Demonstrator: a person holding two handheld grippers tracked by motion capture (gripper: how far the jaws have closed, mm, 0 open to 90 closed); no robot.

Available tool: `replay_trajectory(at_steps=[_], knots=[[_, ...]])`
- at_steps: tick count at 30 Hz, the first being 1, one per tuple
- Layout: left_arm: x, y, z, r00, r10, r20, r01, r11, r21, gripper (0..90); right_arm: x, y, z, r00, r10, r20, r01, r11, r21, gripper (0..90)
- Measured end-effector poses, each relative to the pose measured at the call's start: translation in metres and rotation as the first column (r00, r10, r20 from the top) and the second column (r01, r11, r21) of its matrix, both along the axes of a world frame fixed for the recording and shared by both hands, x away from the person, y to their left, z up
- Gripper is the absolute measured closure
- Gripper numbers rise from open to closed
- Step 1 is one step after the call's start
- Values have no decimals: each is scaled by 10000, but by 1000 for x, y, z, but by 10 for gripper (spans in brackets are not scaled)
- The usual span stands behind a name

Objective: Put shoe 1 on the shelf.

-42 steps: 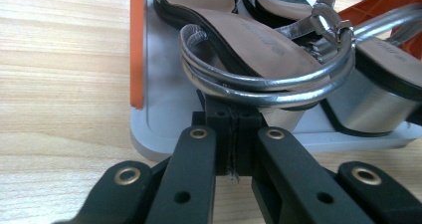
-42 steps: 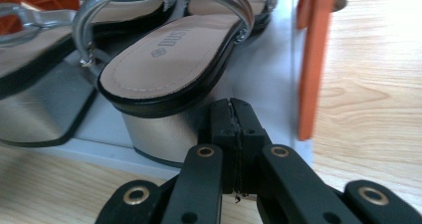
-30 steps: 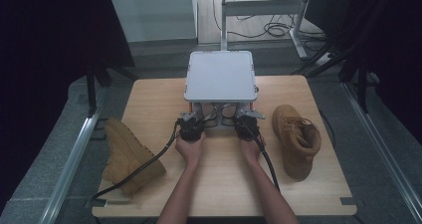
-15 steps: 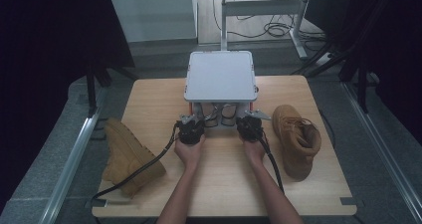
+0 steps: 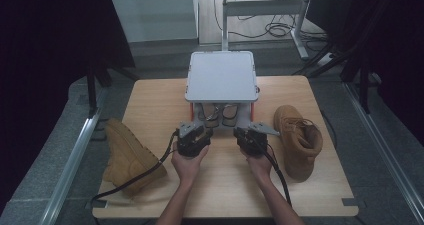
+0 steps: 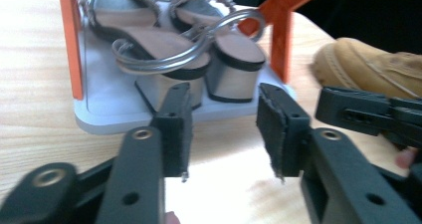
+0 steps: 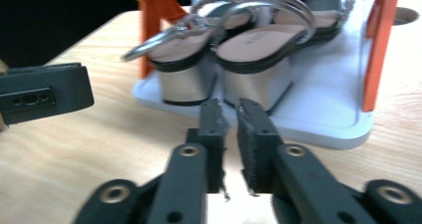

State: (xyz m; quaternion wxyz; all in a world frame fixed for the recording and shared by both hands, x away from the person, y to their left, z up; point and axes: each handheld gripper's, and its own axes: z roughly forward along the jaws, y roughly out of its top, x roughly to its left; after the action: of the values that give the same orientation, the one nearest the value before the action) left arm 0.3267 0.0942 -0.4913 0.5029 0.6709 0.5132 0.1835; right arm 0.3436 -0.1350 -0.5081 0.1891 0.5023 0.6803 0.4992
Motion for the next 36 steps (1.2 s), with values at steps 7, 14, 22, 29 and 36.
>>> replay_trajectory(at_steps=[7,14,22,29,36], knots=[[-34,17,10,9972,-721,179,719,9973,153,478,-28,-6,5,9962,864,52,-864,9963,39,536],[-63,27,11,9873,-1586,59,1579,9856,612,434,-47,-9,0,9884,1515,-73,-1517,9880,-295,466],[-92,48,13,9806,-1921,383,1881,9780,907,429,-67,-11,0,9831,1829,-34,-1828,9818,-522,455],[-111,62,14,9798,-1868,709,1755,9743,1414,428,-79,-9,-5,9786,2050,-165,-2056,9736,-995,442],[-114,66,-2,9809,-1938,188,1875,9663,1765,426,-83,-21,-11,9822,1841,-370,-1866,9790,-818,444]])
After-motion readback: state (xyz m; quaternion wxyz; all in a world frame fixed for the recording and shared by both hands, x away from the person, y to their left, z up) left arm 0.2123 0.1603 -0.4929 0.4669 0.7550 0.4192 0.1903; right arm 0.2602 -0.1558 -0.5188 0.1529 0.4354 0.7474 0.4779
